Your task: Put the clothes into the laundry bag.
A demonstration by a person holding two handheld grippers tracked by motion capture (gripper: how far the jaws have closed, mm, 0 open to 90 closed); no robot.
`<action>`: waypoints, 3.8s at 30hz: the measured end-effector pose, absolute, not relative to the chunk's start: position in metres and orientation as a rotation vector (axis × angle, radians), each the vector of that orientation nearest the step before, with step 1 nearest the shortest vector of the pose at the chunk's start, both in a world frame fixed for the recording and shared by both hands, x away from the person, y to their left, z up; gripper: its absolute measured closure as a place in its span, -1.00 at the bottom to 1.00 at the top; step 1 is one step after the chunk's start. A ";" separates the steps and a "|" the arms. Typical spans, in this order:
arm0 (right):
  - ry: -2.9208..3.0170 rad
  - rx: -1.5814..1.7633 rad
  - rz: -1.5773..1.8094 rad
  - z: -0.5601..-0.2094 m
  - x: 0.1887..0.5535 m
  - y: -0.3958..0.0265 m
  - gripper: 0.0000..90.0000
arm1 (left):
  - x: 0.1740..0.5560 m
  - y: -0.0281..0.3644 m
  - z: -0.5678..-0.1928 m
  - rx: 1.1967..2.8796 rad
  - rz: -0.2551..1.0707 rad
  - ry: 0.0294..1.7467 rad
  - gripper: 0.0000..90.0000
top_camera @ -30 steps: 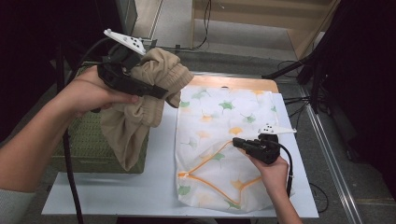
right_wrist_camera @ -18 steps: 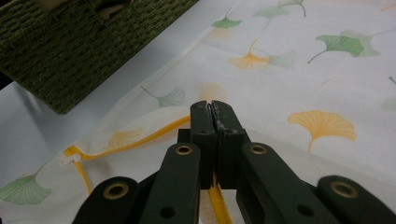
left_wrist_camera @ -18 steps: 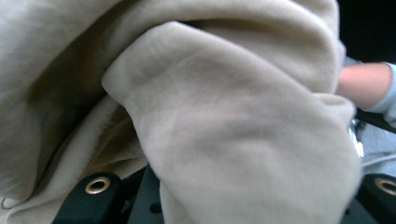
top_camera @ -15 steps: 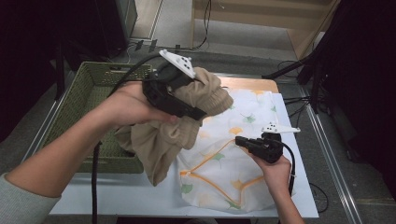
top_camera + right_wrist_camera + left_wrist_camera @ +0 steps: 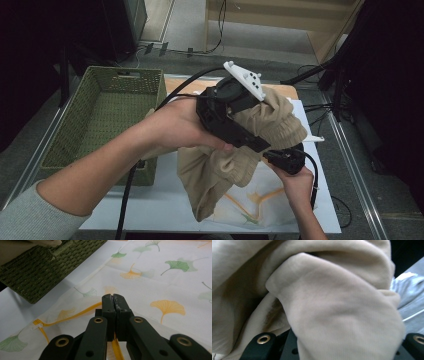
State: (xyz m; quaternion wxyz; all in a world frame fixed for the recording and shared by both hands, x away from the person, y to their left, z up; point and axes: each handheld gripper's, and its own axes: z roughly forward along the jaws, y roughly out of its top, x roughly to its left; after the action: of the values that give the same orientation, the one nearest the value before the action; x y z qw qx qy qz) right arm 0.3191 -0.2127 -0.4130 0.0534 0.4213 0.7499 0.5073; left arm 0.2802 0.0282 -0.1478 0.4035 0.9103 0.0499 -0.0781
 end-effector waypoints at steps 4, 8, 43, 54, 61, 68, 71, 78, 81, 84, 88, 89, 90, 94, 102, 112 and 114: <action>2.274 1.288 1.546 -0.413 0.318 -0.214 0.96 | 0.274 0.020 -0.138 2.284 -0.204 0.107 0.63; 2.273 1.291 1.545 -0.413 0.318 -0.215 0.96 | 0.266 0.015 -0.127 2.267 -0.214 0.075 0.63; 2.248 1.333 1.511 -0.408 0.338 -0.209 0.98 | 0.286 0.091 -0.235 2.244 -0.309 0.369 0.61; 2.215 1.322 1.525 -0.391 0.362 -0.200 0.98 | 0.292 0.089 -0.282 2.236 -0.323 0.457 0.61; 2.192 1.304 1.547 -0.380 0.362 -0.198 0.99 | 0.291 0.074 -0.309 2.231 -0.309 0.456 0.61; 2.182 1.280 1.578 -0.372 0.354 -0.197 0.99 | 0.290 0.054 -0.338 2.270 -0.262 0.462 0.61; 2.182 1.267 1.588 -0.368 0.349 -0.196 0.99 | 0.294 0.050 -0.350 2.263 -0.257 0.496 0.61; 2.174 1.244 1.612 -0.355 0.338 -0.192 0.99 | 0.305 0.046 -0.378 2.268 -0.186 0.579 0.61; 2.169 1.226 1.625 -0.350 0.333 -0.189 0.99 | 0.308 0.042 -0.387 2.267 -0.140 0.593 0.61; 2.165 1.207 1.644 -0.345 0.327 -0.186 0.99 | 0.310 0.036 -0.394 2.268 -0.120 0.603 0.61; 2.151 1.171 1.657 -0.336 0.320 -0.185 0.99 | 0.313 0.027 -0.400 2.268 -0.127 0.614 0.61; 2.148 1.162 1.660 -0.333 0.318 -0.185 0.99 | 0.313 0.024 -0.402 2.271 -0.137 0.614 0.61; 2.145 1.156 1.664 -0.331 0.316 -0.185 0.99 | 0.313 0.021 -0.404 2.274 -0.162 0.616 0.60; 2.126 1.127 1.683 -0.321 0.309 -0.187 0.99 | 0.311 0.009 -0.411 2.305 -0.165 0.595 0.60; 2.135 1.140 1.662 -0.330 0.304 -0.189 0.99 | 0.324 0.006 -0.419 2.284 -0.180 0.614 0.36; 2.174 1.196 1.627 -0.349 0.303 -0.192 0.99 | 0.319 0.017 -0.402 2.294 -0.193 0.607 -0.39; 2.185 1.193 1.617 -0.351 0.303 -0.191 0.99 | 0.318 0.021 -0.398 2.281 -0.208 0.606 -0.40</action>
State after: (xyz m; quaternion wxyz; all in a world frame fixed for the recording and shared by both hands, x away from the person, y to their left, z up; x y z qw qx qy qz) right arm 0.3026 -0.1915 -0.3512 0.0865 0.4004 0.7332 0.5428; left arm 0.3176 0.0215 -0.3984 0.3768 0.8918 0.2370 -0.0811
